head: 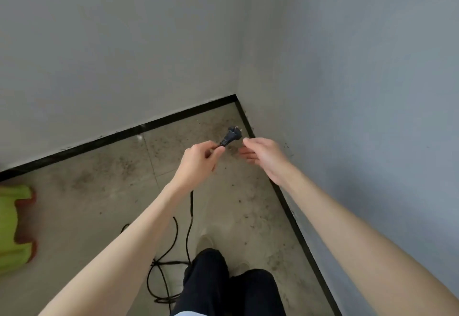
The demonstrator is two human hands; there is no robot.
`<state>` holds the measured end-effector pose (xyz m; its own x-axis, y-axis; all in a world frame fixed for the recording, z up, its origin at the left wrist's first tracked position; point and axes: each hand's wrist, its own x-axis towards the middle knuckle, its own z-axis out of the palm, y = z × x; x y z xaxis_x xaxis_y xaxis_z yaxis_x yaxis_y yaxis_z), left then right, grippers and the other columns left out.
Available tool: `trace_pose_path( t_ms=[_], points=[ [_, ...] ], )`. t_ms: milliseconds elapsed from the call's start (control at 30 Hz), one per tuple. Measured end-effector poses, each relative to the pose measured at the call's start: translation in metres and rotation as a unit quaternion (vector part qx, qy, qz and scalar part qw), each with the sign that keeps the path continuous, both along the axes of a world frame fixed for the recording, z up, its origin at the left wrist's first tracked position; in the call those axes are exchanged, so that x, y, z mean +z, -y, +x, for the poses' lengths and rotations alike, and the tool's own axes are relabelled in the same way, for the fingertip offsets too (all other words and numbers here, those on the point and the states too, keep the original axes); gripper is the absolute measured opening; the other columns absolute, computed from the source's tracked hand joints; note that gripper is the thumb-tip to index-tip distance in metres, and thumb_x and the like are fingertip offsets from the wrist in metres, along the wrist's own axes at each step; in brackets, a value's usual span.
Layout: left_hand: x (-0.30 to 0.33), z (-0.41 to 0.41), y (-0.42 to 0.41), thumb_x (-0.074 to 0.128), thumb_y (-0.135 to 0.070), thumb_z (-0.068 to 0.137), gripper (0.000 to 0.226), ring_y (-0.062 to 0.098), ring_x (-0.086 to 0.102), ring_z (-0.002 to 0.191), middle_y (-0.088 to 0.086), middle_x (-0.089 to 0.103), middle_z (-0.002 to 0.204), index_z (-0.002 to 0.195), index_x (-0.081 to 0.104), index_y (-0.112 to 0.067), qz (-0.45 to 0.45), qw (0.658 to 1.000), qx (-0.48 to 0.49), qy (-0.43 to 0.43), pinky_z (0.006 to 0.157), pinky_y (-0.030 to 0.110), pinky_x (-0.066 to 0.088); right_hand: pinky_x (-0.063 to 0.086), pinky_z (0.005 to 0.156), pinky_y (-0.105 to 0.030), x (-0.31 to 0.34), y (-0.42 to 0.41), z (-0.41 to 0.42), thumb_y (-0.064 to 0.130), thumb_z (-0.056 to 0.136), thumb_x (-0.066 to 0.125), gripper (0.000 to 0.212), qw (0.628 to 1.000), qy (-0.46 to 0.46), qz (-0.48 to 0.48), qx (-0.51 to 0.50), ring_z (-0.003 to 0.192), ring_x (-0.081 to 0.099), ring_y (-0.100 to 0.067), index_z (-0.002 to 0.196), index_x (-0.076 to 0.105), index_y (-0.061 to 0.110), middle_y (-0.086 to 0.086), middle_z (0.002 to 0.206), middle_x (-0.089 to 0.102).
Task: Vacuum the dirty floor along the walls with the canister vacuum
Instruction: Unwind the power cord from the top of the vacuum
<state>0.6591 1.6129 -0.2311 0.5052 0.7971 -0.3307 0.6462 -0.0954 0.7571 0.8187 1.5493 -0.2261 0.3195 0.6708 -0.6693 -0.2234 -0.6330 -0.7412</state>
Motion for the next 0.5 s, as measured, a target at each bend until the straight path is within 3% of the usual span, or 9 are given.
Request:
trace_pose_path(
  t_ms=[100, 200, 233, 300, 367, 433, 500],
  points=[
    [-0.056, 0.029, -0.011, 0.049, -0.022, 0.099, 0.015, 0.011, 0.04, 0.052, -0.005, 0.045, 0.06, 0.089, 0.06, -0.017, -0.009, 0.999, -0.041, 0.005, 0.047, 0.017, 0.03, 0.046, 0.101, -0.034, -0.044, 0.008, 0.042, 0.026, 0.101, 0.05, 0.025, 0.968, 0.227, -0.002, 0.108, 0.11, 0.061, -0.02, 0.117, 0.063, 0.014, -0.004, 0.118, 0.066],
    [-0.122, 0.06, -0.015, 0.045, -0.025, 0.1, 0.023, 0.009, 0.036, 0.05, -0.005, 0.043, 0.06, 0.093, 0.063, -0.012, -0.018, 0.997, -0.074, 0.004, 0.044, 0.016, 0.026, 0.035, 0.104, -0.03, -0.091, 0.015, 0.087, 0.023, 0.102, 0.045, 0.036, 0.872, 0.429, -0.023, 0.235, 0.125, 0.053, -0.026, 0.133, 0.057, 0.007, -0.009, 0.134, 0.059],
    [-0.144, 0.07, -0.015, 0.045, -0.029, 0.1, 0.028, 0.01, 0.036, 0.05, -0.004, 0.042, 0.059, 0.096, 0.064, -0.009, -0.02, 0.997, -0.073, 0.006, 0.044, 0.017, 0.025, 0.03, 0.108, -0.032, -0.106, 0.019, 0.101, 0.022, 0.102, 0.046, 0.038, 0.81, 0.506, -0.031, 0.294, 0.13, 0.049, -0.027, 0.136, 0.054, 0.007, -0.011, 0.138, 0.056],
    [-0.185, 0.09, -0.015, 0.045, -0.033, 0.099, 0.031, 0.009, 0.038, 0.051, -0.005, 0.043, 0.058, 0.104, 0.066, -0.011, -0.009, 0.998, -0.061, 0.022, 0.043, 0.016, 0.026, 0.027, 0.114, -0.045, -0.141, 0.025, 0.132, 0.021, 0.09, 0.065, 0.038, 0.628, 0.677, -0.017, 0.384, 0.128, 0.051, -0.03, 0.126, 0.063, 0.007, -0.014, 0.131, 0.061],
    [-0.223, 0.111, -0.015, 0.048, -0.035, 0.098, 0.029, 0.008, 0.042, 0.055, -0.007, 0.047, 0.06, 0.11, 0.067, -0.016, 0.027, 0.997, -0.055, 0.041, 0.045, 0.016, 0.027, 0.029, 0.109, -0.059, -0.166, 0.028, 0.155, 0.025, 0.068, 0.084, 0.046, 0.466, 0.776, -0.05, 0.423, 0.118, 0.06, -0.035, 0.11, 0.073, 0.008, -0.018, 0.119, 0.067],
    [-0.257, 0.134, -0.014, 0.052, -0.035, 0.096, 0.028, 0.012, 0.05, 0.062, -0.002, 0.058, 0.069, 0.112, 0.067, -0.018, 0.066, 0.994, -0.056, 0.062, 0.051, 0.021, 0.033, 0.005, 0.115, -0.06, -0.183, 0.034, 0.168, 0.036, 0.082, 0.07, 0.058, 0.352, 0.812, -0.156, 0.439, 0.137, 0.041, -0.037, 0.133, 0.058, 0.012, -0.021, 0.143, 0.049],
    [-0.287, 0.156, -0.01, 0.055, -0.037, 0.095, 0.027, 0.017, 0.053, 0.065, 0.001, 0.063, 0.075, 0.112, 0.068, -0.023, 0.102, 0.991, -0.053, 0.068, 0.052, 0.026, 0.033, -0.02, 0.11, -0.059, -0.203, 0.042, 0.185, 0.039, 0.101, 0.038, 0.063, 0.252, 0.835, -0.208, 0.442, 0.149, 0.002, -0.038, 0.154, 0.018, 0.011, -0.021, 0.162, 0.006]
  ],
)
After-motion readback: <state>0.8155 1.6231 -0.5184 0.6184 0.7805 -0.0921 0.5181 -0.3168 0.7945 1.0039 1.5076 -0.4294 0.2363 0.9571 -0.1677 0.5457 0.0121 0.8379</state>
